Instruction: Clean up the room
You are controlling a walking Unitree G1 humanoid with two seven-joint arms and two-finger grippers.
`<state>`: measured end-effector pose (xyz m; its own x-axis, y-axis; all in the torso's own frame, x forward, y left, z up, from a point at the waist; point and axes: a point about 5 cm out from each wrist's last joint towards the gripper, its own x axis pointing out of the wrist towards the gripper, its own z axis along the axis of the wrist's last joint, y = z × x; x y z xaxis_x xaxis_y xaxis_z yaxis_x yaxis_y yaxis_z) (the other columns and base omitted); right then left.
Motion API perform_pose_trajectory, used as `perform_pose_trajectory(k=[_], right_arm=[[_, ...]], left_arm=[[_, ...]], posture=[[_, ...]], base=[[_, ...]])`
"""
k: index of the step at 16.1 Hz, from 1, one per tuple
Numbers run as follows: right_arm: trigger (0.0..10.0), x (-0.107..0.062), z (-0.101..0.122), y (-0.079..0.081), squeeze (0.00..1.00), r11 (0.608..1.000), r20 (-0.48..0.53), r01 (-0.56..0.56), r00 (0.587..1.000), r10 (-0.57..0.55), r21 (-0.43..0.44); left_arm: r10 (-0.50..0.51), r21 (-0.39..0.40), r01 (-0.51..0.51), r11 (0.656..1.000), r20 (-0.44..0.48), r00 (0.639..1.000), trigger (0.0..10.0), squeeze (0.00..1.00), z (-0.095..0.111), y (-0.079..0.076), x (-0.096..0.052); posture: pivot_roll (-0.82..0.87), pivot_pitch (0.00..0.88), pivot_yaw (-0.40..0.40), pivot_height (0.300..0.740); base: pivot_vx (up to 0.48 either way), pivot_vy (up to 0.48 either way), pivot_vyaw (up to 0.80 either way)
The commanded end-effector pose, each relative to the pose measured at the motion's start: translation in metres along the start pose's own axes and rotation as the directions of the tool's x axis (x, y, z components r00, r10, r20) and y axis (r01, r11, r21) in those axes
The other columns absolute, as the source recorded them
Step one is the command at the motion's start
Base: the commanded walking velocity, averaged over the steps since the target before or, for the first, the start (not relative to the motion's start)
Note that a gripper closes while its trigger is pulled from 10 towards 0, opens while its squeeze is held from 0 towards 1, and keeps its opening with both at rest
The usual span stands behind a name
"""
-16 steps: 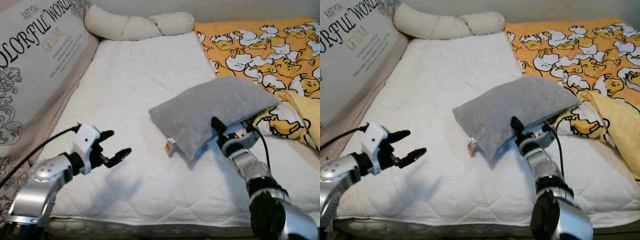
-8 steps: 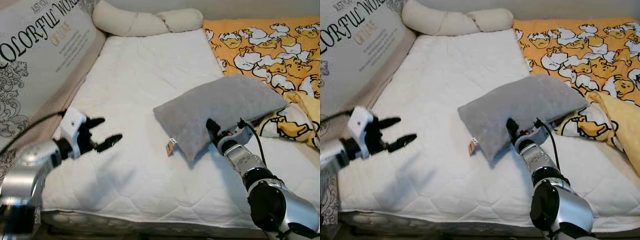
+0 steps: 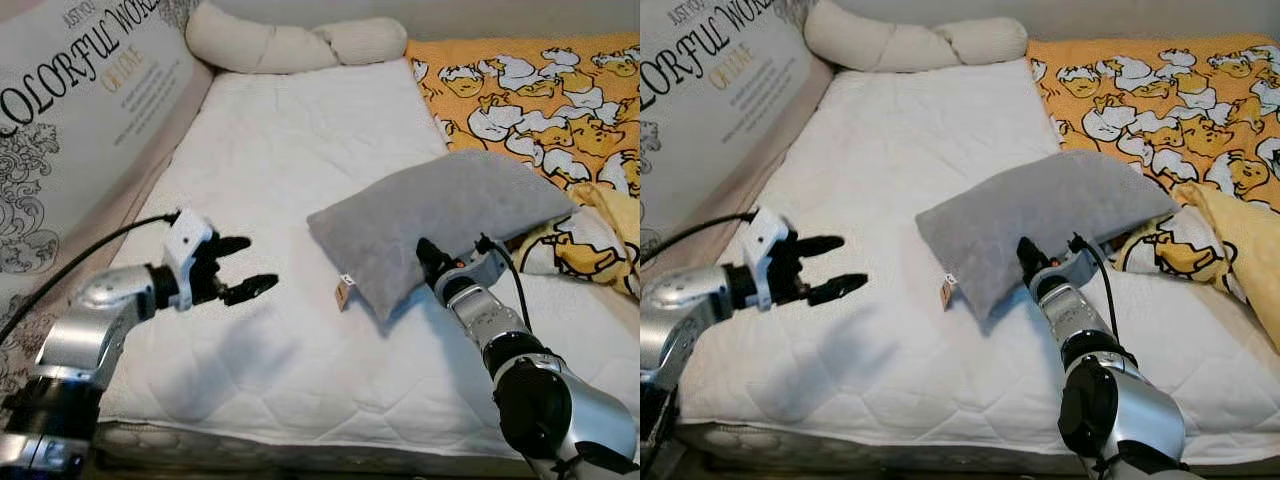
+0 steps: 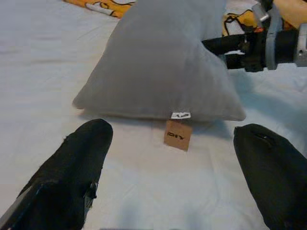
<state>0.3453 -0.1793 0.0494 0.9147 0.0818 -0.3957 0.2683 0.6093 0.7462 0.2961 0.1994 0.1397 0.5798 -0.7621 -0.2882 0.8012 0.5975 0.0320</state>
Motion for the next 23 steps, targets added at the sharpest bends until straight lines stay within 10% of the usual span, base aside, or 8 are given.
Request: perform_pose_trajectory(k=[1,7,13,17,19,21,23], right_arm=[[0.0,0.002,-0.002,0.004,0.00,1.000,-0.010,0.003,1.000,-0.003,-0.005],[0.0,0.007,0.007,0.026,0.00,0.995,0.012,-0.076,0.997,0.076,-0.062],[0.0,0.013,0.015,0.096,0.00,0.930,-0.022,-0.348,0.937,0.348,-0.118],[0.0,0.005,0.013,0.155,0.00,0.763,-0.144,-0.637,0.770,0.622,-0.108],[0.0,-0.010,0.016,0.181,0.00,0.601,-0.198,-0.798,0.597,0.777,-0.048],[0.0,-0.028,0.020,0.182,0.00,0.476,-0.235,-0.878,0.473,0.849,-0.046],[0.0,-0.030,0.014,0.154,0.00,0.500,-0.322,-0.857,0.511,0.797,-0.124]], left_arm=[[-0.012,0.008,0.012,1.000,-0.021,1.000,10.0,0.00,-0.001,0.002,0.000],[-0.071,0.007,0.071,0.997,0.013,0.997,10.0,0.00,0.005,-0.007,0.002],[0.053,-0.037,-0.051,0.998,0.038,0.998,10.0,0.00,0.007,-0.009,0.006],[0.353,-0.063,-0.348,0.935,0.157,0.922,10.0,0.00,0.023,0.026,-0.019],[0.537,-0.141,-0.518,0.844,0.251,0.806,10.0,0.00,0.038,0.050,-0.044],[0.658,-0.220,-0.620,0.753,0.287,0.696,10.0,0.00,0.044,0.067,-0.060],[0.676,-0.225,-0.638,0.736,0.265,0.687,10.0,0.00,0.041,0.070,-0.057]], posture=[[0.01,0.000,0.105,0.740],[-0.01,0.000,0.129,0.740],[-0.02,0.000,0.135,0.740],[-0.01,0.000,0.117,0.740],[-0.01,0.000,0.114,0.740],[-0.02,0.000,0.120,0.740],[-0.03,0.000,0.125,0.740]], base=[[0.000,0.000,0.00],[0.000,0.000,0.00],[0.000,0.000,0.00],[0.000,0.000,0.00],[0.000,0.000,0.00],[0.000,0.000,0.00],[0.000,0.000,0.00]])
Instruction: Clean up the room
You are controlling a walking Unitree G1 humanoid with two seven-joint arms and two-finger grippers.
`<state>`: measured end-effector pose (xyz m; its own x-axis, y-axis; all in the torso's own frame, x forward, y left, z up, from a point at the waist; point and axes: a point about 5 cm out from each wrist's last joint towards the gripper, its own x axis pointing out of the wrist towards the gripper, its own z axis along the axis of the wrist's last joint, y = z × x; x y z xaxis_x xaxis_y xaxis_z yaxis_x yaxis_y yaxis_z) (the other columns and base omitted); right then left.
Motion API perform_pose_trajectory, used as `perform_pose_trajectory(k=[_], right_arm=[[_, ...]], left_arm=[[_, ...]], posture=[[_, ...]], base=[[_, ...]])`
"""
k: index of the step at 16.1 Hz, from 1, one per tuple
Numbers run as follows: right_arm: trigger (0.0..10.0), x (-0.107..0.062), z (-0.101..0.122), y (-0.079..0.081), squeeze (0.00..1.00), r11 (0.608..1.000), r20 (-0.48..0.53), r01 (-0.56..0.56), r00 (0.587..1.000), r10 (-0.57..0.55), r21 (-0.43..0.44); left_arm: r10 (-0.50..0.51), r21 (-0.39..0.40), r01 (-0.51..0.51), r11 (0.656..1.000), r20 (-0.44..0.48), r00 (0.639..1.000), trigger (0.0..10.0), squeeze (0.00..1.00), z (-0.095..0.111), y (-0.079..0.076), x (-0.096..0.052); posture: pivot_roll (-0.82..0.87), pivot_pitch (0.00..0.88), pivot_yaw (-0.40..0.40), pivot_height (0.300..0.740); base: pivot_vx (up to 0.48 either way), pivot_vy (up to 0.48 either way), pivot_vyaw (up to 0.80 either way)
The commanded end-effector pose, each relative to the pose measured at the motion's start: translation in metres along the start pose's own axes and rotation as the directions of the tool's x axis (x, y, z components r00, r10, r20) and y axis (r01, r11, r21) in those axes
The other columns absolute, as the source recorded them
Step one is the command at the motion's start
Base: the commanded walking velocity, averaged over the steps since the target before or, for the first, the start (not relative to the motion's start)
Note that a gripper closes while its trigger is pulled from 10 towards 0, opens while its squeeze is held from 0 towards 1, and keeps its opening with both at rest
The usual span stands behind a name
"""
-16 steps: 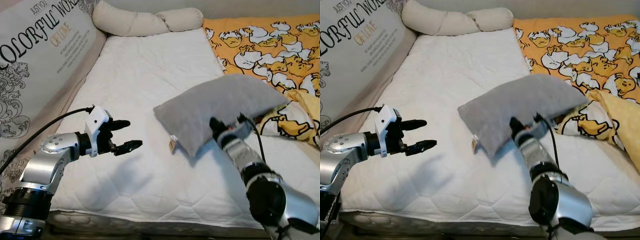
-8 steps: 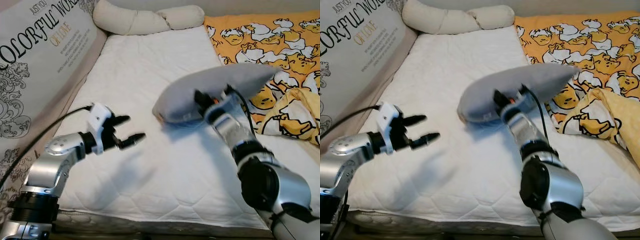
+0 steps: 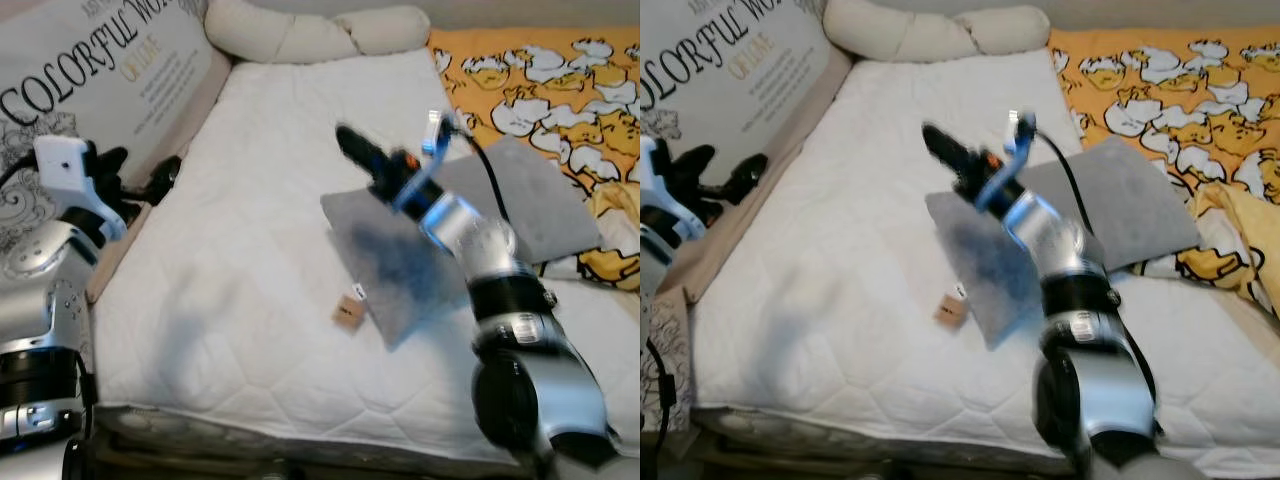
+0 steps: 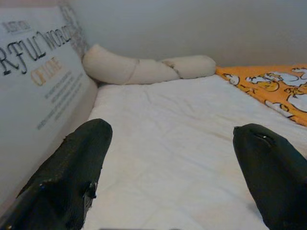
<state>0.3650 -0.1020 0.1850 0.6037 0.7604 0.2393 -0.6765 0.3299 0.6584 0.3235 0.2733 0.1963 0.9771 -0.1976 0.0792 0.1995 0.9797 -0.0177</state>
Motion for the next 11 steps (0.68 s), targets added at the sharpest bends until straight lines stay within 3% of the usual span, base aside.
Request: perform_pose_trajectory(k=[1,2,3,4,5,6,8,9,11], right_arm=[[0.0,-0.013,-0.012,-0.010,0.00,0.996,-0.076,0.077,0.994,-0.080,-0.037],[9.0,-0.025,-0.018,-0.020,0.00,0.983,-0.110,0.160,0.979,-0.170,-0.095],[10.0,-0.031,-0.023,-0.025,0.00,0.970,-0.123,0.203,0.968,-0.220,-0.136],[10.0,-0.049,-0.036,-0.043,0.00,0.878,-0.150,0.352,0.897,-0.416,-0.324],[10.0,-0.052,-0.039,-0.045,0.00,0.861,-0.158,0.364,0.885,-0.439,-0.354],[10.0,-0.053,-0.041,-0.045,1.00,0.843,-0.163,0.367,0.874,-0.457,-0.395],[10.0,-0.054,-0.048,-0.044,1.00,0.756,-0.176,0.344,0.840,-0.512,-0.558],[10.0,-0.053,-0.048,-0.044,1.00,0.736,-0.175,0.332,0.837,-0.518,-0.590],[10.0,-0.050,-0.043,-0.040,1.00,0.651,-0.132,0.303,0.837,-0.531,-0.696]], left_arm=[[-0.018,0.024,0.019,1.000,-0.029,0.999,10.0,0.00,-0.005,-0.005,0.003],[-0.065,0.051,0.067,0.996,-0.052,0.997,10.0,0.00,-0.011,-0.016,0.004],[-0.099,0.068,0.105,0.992,-0.081,0.992,10.0,0.00,-0.016,-0.022,0.004],[-0.213,0.103,0.231,0.967,-0.163,0.963,10.0,0.00,-0.036,-0.048,0.001],[-0.238,0.108,0.260,0.960,-0.177,0.955,10.0,0.00,-0.040,-0.054,0.000],[-0.266,0.115,0.292,0.949,-0.201,0.943,10.0,0.00,-0.045,-0.059,-0.002],[-0.335,0.133,0.382,0.914,-0.280,0.899,10.0,0.00,-0.063,-0.077,-0.010],[-0.340,0.128,0.388,0.913,-0.286,0.896,10.0,0.00,-0.066,-0.080,-0.011],[-0.341,0.115,0.387,0.915,-0.292,0.893,10.0,0.00,-0.071,-0.085,-0.016]], posture=[[-0.03,0.000,0.127,0.740],[-0.03,0.000,0.127,0.740],[-0.03,0.000,0.127,0.740],[-0.03,0.000,0.118,0.740],[-0.02,0.000,0.117,0.740],[-0.02,0.000,0.114,0.740],[-0.01,0.000,0.104,0.740],[-0.01,0.000,0.100,0.740],[-0.01,0.000,0.094,0.740]], base=[[0.000,0.000,0.00],[0.000,0.000,0.00],[0.000,0.000,0.00],[0.000,0.000,0.00],[0.000,0.000,0.00],[0.000,0.000,0.00],[0.000,0.000,0.00],[0.000,0.000,0.00],[0.000,0.000,0.00]])
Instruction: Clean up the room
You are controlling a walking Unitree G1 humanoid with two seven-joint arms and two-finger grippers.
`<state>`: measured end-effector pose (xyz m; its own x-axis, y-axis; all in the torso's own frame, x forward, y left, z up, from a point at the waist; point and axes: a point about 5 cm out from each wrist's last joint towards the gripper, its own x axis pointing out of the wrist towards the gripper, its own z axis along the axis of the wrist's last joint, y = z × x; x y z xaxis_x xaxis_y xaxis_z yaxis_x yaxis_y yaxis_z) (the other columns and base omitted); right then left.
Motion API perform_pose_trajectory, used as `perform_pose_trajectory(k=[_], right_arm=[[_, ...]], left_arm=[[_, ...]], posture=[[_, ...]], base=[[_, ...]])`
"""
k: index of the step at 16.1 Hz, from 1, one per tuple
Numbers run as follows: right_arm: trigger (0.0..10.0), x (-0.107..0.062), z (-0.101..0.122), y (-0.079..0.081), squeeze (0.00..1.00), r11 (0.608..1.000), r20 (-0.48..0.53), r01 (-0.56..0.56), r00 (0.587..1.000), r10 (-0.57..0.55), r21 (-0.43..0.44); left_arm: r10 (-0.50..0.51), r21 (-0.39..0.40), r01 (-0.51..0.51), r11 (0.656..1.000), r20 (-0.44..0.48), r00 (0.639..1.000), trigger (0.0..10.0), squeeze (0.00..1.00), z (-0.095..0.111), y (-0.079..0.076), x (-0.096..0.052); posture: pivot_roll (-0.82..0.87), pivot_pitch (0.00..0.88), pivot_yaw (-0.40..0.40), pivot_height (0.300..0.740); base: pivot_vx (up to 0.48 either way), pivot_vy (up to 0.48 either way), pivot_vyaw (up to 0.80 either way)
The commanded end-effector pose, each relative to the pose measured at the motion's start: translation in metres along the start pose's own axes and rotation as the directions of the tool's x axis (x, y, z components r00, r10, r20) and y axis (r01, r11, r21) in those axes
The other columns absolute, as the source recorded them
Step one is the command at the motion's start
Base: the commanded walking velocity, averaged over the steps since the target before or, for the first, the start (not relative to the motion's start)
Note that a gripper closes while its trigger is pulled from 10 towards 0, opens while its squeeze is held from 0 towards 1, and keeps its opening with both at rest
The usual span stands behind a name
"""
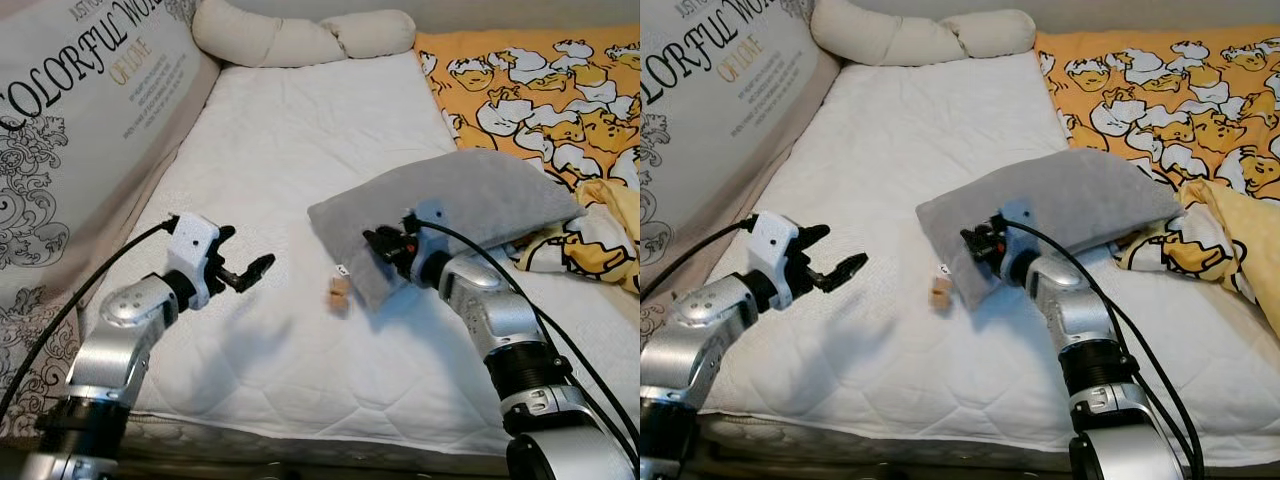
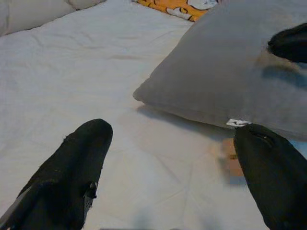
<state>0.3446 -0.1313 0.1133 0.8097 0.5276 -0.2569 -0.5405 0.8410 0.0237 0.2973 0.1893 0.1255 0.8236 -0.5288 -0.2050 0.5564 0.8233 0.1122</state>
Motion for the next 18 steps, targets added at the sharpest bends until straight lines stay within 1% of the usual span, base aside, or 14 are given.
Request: perform_pose_trajectory(k=[1,2,3,4,6,7,9,10,11,13,14,15,17,18], right_arm=[[10.0,-0.001,0.006,-0.001,1.00,0.997,0.027,0.038,0.999,-0.036,-0.072],[10.0,-0.003,0.010,-0.015,1.00,0.987,0.069,0.158,0.985,-0.159,0.016],[10.0,-0.005,0.011,-0.028,1.00,0.964,0.088,0.253,0.962,-0.260,0.082],[10.0,-0.010,0.007,-0.043,1.00,0.920,0.072,0.349,0.928,-0.366,0.180],[10.0,-0.017,-0.002,-0.059,1.00,0.853,0.034,0.434,0.886,-0.462,0.290],[10.0,-0.022,-0.012,-0.068,1.00,0.791,0.005,0.479,0.854,-0.520,0.382],[10.0,-0.023,-0.018,-0.072,1.00,0.735,-0.003,0.478,0.839,-0.544,0.481],[10.0,-0.023,-0.021,-0.073,1.00,0.692,-0.016,0.455,0.841,-0.540,0.561],[10.0,-0.022,-0.026,-0.073,1.00,0.640,-0.038,0.430,0.847,-0.531,0.636],[10.0,-0.021,-0.036,-0.072,1.00,0.547,-0.088,0.417,0.845,-0.527,0.726],[10.0,-0.023,-0.044,-0.072,1.00,0.462,-0.140,0.443,0.821,-0.553,0.768],[10.0,-0.023,-0.048,-0.071,1.00,0.436,-0.155,0.449,0.813,-0.561,0.780],[10.0,-0.024,-0.052,-0.070,1.00,0.401,-0.170,0.454,0.803,-0.572,0.796],[10.0,-0.026,-0.059,-0.069,1.00,0.356,-0.189,0.455,0.792,-0.581,0.816]], left_arm=[[0.007,0.010,-0.007,1.000,-0.018,1.000,10.0,0.00,-0.001,-0.001,-0.002],[0.002,0.007,-0.001,1.000,-0.022,1.000,10.0,0.00,-0.002,-0.004,-0.002],[-0.004,0.004,0.004,1.000,-0.021,1.000,10.0,0.00,-0.002,-0.006,-0.001],[-0.005,0.003,0.005,1.000,-0.018,1.000,10.0,0.00,-0.001,-0.006,-0.001],[-0.008,-0.001,0.008,1.000,-0.015,1.000,10.0,0.00,0.000,-0.007,0.000],[-0.016,-0.002,0.015,1.000,-0.016,1.000,10.0,0.00,0.000,-0.009,0.000],[-0.030,-0.002,0.030,1.000,-0.018,0.999,10.0,0.00,0.001,-0.010,0.000],[-0.046,0.002,0.046,0.999,-0.019,0.999,10.0,0.00,0.002,-0.011,0.000],[-0.059,0.005,0.059,0.998,-0.019,0.998,10.0,0.00,0.003,-0.011,0.000],[-0.072,0.007,0.072,0.997,-0.020,0.997,10.0,0.00,0.005,-0.012,0.000],[-0.071,0.008,0.071,0.997,-0.022,0.997,10.0,0.00,0.005,-0.011,-0.003],[-0.067,0.006,0.068,0.998,-0.023,0.997,10.0,0.00,0.004,-0.011,-0.004],[-0.063,0.004,0.063,0.998,-0.025,0.998,10.0,0.00,0.004,-0.011,-0.007],[-0.062,0.000,0.062,0.998,-0.028,0.998,10.0,0.00,0.002,-0.011,-0.010]], posture=[[-0.01,0.000,0.091,0.740],[-0.01,0.000,0.089,0.740],[0.00,0.000,0.086,0.740],[0.00,0.000,0.085,0.740],[0.00,0.000,0.088,0.740],[0.00,0.000,0.093,0.740],[0.00,0.000,0.098,0.740],[0.00,0.000,0.101,0.740],[0.01,0.000,0.103,0.740],[0.02,0.000,0.099,0.740],[0.03,0.000,0.089,0.740],[0.04,0.000,0.084,0.740],[0.04,0.000,0.078,0.740],[0.04,0.000,0.079,0.740]], base=[[0.000,0.000,0.00],[0.000,0.000,0.00],[0.000,0.000,0.00],[0.000,0.000,0.00],[0.000,0.000,0.00],[0.000,0.000,0.00],[0.000,0.000,0.00],[0.000,0.000,0.00],[0.000,0.000,0.00],[0.000,0.000,0.00],[0.000,0.000,0.00],[0.000,0.000,0.00],[0.000,0.000,0.00],[0.000,0.000,0.00]])
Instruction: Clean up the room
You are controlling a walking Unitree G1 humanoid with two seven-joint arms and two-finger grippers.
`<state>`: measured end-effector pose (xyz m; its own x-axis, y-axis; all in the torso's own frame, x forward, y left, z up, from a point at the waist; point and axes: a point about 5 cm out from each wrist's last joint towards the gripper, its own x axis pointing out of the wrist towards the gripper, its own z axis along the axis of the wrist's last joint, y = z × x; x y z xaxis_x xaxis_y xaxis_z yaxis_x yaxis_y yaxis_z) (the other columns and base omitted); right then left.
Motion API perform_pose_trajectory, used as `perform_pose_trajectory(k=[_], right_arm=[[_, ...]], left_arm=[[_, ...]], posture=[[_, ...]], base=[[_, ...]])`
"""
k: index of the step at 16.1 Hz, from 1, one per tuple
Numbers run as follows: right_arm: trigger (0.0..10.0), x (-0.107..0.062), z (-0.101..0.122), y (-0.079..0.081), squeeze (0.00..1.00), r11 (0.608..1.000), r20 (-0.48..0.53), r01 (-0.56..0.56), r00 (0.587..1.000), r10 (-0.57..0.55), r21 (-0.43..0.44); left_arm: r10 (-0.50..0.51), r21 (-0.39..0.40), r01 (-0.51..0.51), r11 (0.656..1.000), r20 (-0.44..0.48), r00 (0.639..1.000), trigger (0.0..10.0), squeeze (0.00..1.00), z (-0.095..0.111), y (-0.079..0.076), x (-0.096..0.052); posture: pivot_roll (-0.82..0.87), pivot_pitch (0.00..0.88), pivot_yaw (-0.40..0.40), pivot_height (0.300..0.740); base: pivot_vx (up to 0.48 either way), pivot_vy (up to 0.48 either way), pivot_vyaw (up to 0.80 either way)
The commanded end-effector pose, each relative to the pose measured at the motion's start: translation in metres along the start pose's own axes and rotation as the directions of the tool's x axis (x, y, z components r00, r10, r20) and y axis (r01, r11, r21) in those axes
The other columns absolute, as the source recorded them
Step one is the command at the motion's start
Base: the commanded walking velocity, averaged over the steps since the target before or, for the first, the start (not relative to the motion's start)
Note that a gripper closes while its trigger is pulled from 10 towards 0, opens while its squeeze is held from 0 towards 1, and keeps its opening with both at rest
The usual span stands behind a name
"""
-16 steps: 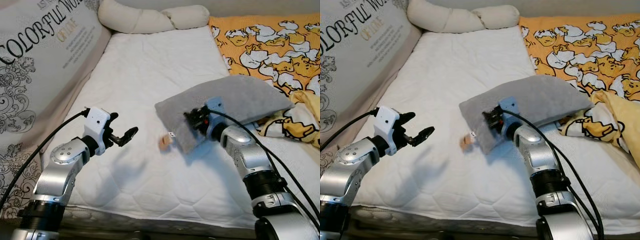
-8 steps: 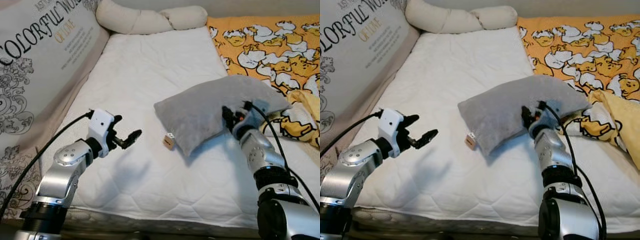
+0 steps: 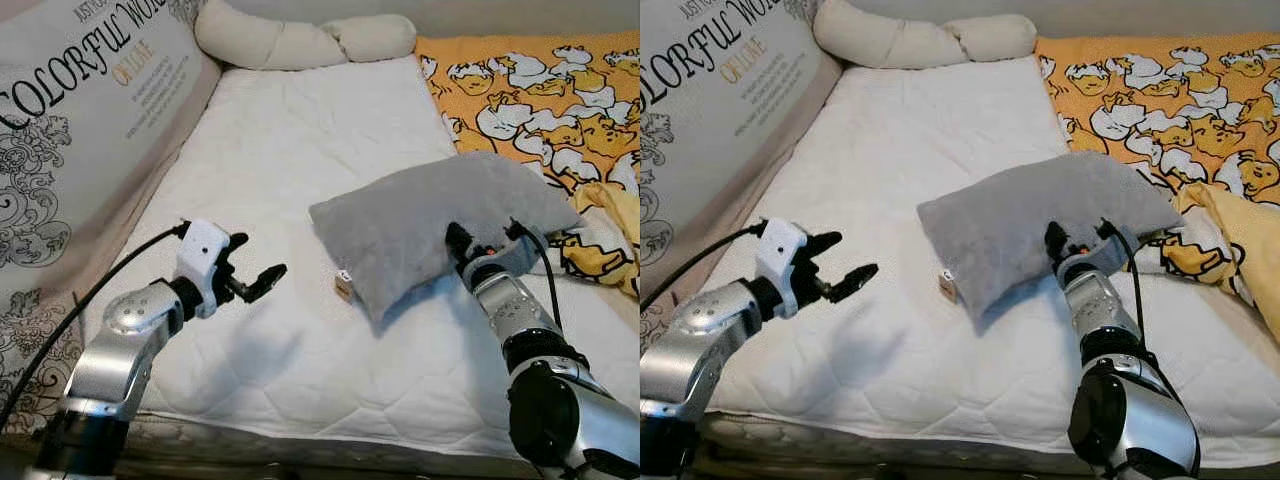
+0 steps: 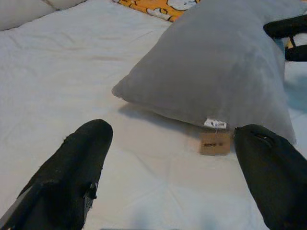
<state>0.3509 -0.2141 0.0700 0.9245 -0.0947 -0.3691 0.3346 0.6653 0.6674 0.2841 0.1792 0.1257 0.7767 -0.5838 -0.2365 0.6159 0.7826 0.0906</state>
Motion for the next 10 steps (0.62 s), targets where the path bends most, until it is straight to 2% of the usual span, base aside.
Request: perform_pose_trajectory(k=[1,3,4,7,9,10], right_arm=[[10.0,-0.002,-0.012,-0.007,1.00,0.998,-0.026,0.031,0.999,-0.030,0.054],[10.0,-0.003,-0.020,-0.009,1.00,0.993,-0.051,0.016,0.999,-0.010,0.115],[10.0,-0.002,-0.023,-0.004,1.00,0.982,-0.068,-0.031,0.997,0.044,0.185],[10.0,-0.001,-0.023,0.004,1.00,0.966,-0.064,-0.073,0.994,0.091,0.247],[10.0,0.002,-0.024,0.016,1.00,0.939,-0.069,-0.124,0.986,0.154,0.321],[10.0,0.002,-0.025,0.018,0.65,0.938,-0.075,-0.119,0.986,0.151,0.326]], left_arm=[[0.012,0.003,-0.012,1.000,-0.005,1.000,10.0,0.00,0.001,0.004,-0.005],[0.000,0.004,0.000,1.000,-0.007,1.000,10.0,0.00,0.002,0.003,-0.003],[-0.015,0.013,0.015,1.000,-0.012,1.000,10.0,0.00,0.003,0.003,-0.001],[-0.018,0.018,0.019,1.000,-0.015,1.000,10.0,0.00,0.004,0.004,0.000],[-0.026,0.025,0.026,0.999,-0.022,0.999,10.0,0.00,0.004,0.004,-0.001],[-0.029,0.028,0.029,0.999,-0.025,0.999,10.0,0.00,0.004,0.003,-0.001]], posture=[[0.04,0.000,0.081,0.740],[0.03,0.000,0.095,0.740],[0.02,0.000,0.103,0.740],[0.02,0.000,0.109,0.740],[0.04,0.000,0.109,0.740],[0.04,0.000,0.109,0.740]], base=[[0.000,0.000,0.00],[0.000,0.000,0.00],[0.000,0.000,0.00],[0.000,0.000,0.00],[0.000,0.000,0.00],[0.000,0.000,0.00]])
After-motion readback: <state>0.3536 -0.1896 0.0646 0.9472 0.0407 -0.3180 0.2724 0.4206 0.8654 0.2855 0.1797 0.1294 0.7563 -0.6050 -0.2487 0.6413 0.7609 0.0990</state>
